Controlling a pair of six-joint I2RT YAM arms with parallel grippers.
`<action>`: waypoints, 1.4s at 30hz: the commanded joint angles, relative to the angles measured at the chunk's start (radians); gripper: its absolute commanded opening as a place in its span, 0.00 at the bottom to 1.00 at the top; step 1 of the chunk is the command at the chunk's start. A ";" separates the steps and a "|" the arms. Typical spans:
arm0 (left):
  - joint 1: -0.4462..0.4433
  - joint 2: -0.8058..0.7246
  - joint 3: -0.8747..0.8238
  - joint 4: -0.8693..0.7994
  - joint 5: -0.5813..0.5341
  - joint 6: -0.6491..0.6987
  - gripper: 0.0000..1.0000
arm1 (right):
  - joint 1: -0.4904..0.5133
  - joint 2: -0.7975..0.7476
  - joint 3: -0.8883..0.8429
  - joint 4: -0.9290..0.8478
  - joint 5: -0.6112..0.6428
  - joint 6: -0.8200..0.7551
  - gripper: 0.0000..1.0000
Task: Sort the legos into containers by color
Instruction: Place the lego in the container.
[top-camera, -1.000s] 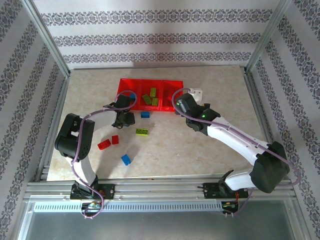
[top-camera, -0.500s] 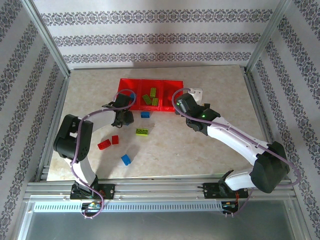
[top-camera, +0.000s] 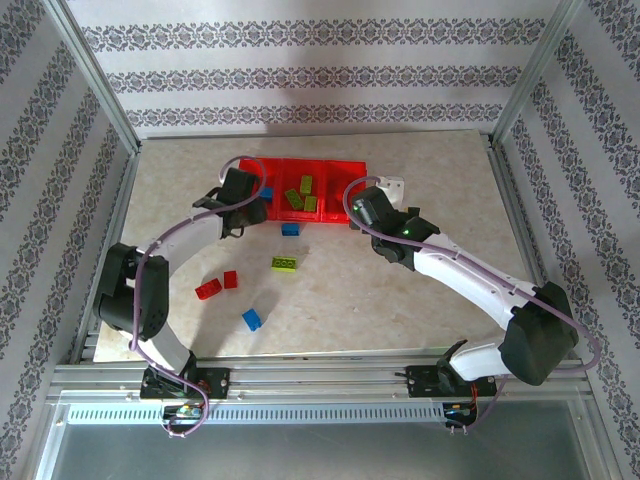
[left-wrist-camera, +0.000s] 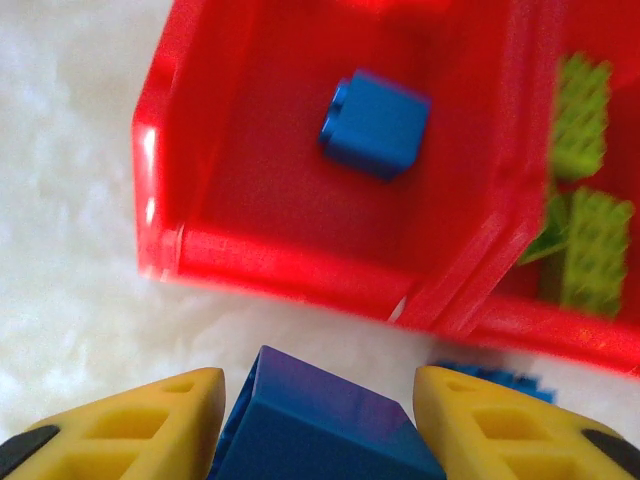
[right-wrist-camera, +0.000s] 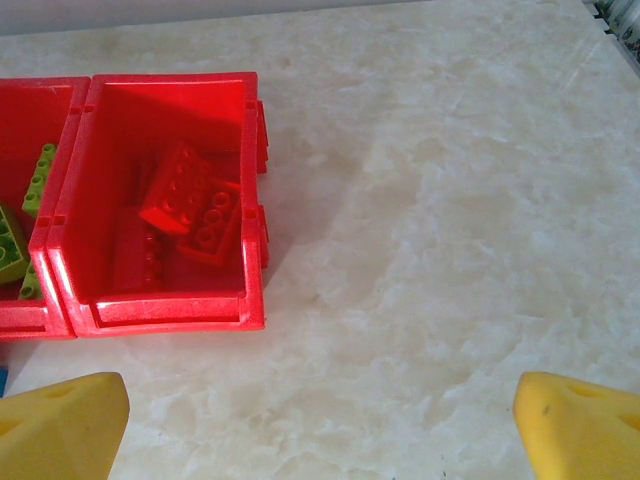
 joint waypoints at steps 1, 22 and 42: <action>0.012 0.060 0.095 0.023 -0.027 0.027 0.41 | -0.008 0.001 0.007 0.003 0.006 0.014 0.98; 0.018 0.324 0.381 -0.064 -0.111 0.056 0.45 | -0.006 -0.027 -0.014 -0.006 0.004 0.029 0.98; 0.026 0.262 0.328 -0.037 -0.104 0.033 0.74 | 0.005 -0.024 -0.018 0.001 -0.016 0.024 0.98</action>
